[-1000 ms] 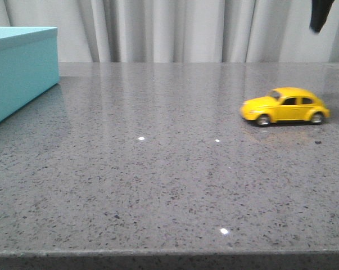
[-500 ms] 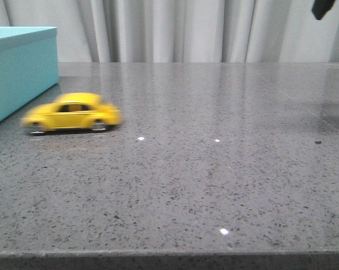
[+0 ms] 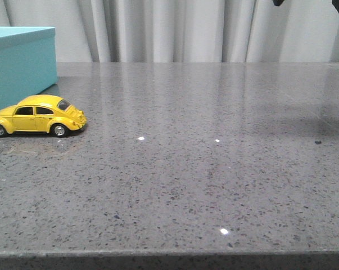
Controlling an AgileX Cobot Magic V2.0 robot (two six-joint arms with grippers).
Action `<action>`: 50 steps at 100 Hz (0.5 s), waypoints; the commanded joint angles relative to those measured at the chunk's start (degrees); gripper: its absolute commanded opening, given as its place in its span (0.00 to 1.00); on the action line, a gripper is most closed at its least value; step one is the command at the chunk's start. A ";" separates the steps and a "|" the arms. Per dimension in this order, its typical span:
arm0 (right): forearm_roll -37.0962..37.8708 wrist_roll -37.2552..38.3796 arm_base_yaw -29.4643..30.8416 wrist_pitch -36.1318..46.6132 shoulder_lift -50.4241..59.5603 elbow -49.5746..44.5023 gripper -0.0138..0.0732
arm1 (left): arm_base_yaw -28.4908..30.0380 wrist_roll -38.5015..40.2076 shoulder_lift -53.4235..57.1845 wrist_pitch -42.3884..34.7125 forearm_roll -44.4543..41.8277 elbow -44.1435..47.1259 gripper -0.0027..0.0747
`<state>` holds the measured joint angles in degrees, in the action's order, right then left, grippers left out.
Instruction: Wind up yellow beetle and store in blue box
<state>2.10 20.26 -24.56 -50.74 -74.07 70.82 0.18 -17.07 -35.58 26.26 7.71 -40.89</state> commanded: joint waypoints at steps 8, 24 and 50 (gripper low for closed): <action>0.52 -0.77 0.00 3.37 1.93 1.31 0.81 | -4.27 -10.02 -9.25 5.20 5.39 -11.20 0.61; 0.52 -0.77 0.00 3.96 2.52 1.31 0.81 | -10.22 -19.12 -19.01 13.52 7.10 -19.99 0.63; 0.52 -0.77 0.00 5.92 4.04 1.31 0.81 | -20.01 -30.91 -34.80 27.28 7.10 -33.26 0.63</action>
<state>2.10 20.26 -24.56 -48.59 -72.30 70.82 -16.81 -42.47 -66.84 51.48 13.39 -68.93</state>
